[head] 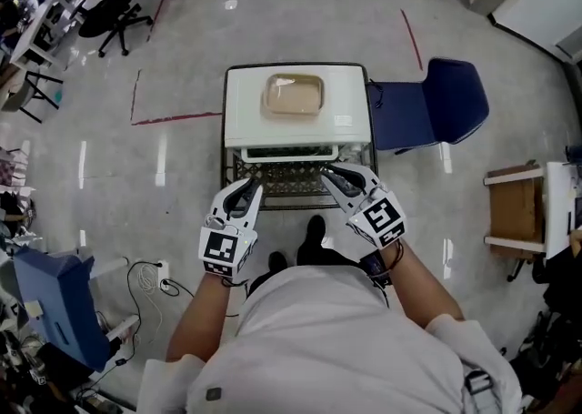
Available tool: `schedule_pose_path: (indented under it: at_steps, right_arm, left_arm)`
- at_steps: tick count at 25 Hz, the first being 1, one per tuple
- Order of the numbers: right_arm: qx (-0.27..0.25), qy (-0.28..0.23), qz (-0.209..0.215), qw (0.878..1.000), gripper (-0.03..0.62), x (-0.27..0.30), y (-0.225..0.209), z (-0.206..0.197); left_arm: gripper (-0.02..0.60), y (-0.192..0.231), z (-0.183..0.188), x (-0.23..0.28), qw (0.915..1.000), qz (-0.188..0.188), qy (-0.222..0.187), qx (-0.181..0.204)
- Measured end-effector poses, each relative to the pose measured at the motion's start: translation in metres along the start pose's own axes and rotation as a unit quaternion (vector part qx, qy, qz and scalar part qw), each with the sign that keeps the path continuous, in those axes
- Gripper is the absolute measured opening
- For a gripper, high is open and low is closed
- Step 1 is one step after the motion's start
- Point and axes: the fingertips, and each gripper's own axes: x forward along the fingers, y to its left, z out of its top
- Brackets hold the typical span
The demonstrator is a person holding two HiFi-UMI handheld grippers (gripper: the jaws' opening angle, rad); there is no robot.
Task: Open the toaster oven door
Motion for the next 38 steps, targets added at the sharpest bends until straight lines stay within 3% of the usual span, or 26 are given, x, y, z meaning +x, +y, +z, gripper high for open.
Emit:
schedule_pose_path:
  at_steps: [7,15,21,26,31,35,38]
  right_arm:
    - [-0.018,0.071,0.058,0.996,0.134,0.036,-0.019,-0.041]
    - [-0.077,0.159,0.115,0.978,0.169,0.068,-0.028,-0.092]
    - [-0.129,0.205,0.125,0.962,0.173,0.087,-0.038,-0.119]
    - [-0.173,0.243,0.136,0.945,0.172,0.103,-0.036,-0.139]
    - [-0.208,0.266,0.141,0.931,0.159,0.114,-0.035,-0.153]
    - [-0.222,0.271,0.139,0.926,0.103,0.118,-0.034,-0.16]
    - [-0.241,0.272,0.131,0.922,0.084,0.119,-0.034,-0.162]
  left_arm:
    - [0.126,0.018,-0.041,0.044,0.9962,-0.016,0.069,0.051]
    - [0.172,0.025,-0.09,0.088,0.9753,-0.075,0.174,0.114]
    - [0.206,0.04,-0.123,0.111,0.9488,-0.111,0.244,0.167]
    - [0.206,0.041,-0.153,0.127,0.9099,-0.144,0.308,0.238]
    - [0.182,0.034,-0.171,0.14,0.8778,-0.158,0.339,0.299]
    - [0.105,0.029,-0.178,0.146,0.8664,-0.158,0.342,0.328]
    - [0.1,0.028,-0.18,0.146,0.8588,-0.157,0.343,0.347]
